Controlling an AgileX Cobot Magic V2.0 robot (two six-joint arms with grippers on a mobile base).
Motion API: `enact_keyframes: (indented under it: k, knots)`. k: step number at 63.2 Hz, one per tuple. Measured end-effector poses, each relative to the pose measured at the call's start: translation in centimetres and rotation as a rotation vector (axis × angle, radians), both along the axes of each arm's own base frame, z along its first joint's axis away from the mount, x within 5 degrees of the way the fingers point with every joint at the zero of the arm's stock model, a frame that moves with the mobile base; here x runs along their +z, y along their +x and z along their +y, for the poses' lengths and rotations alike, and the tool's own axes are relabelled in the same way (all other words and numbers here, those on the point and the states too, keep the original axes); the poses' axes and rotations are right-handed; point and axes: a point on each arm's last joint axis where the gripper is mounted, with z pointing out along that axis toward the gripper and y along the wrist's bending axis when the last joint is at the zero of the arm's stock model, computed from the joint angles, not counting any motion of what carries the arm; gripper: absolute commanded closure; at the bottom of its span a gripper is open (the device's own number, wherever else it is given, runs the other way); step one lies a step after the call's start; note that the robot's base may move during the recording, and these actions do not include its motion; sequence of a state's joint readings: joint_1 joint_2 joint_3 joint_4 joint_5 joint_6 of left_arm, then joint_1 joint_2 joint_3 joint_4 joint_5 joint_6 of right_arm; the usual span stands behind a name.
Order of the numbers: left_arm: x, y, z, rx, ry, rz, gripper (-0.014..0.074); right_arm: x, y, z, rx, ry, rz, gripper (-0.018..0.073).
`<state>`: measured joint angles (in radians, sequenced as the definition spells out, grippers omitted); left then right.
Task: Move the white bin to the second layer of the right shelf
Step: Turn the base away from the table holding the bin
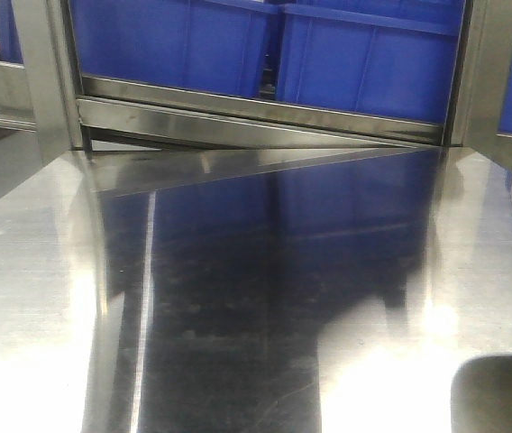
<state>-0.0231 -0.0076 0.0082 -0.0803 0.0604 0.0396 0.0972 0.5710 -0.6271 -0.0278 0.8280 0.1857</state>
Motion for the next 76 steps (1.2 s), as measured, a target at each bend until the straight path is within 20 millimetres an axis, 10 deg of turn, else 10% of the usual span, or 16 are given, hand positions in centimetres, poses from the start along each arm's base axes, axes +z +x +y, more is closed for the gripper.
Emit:
enact_keyframes:
  k: [76]
  knots:
    - [0.0, 0.0, 0.0, 0.0, 0.0, 0.0, 0.0512, -0.01, -0.01, 0.02, 0.0, 0.003, 0.001, 0.0492]
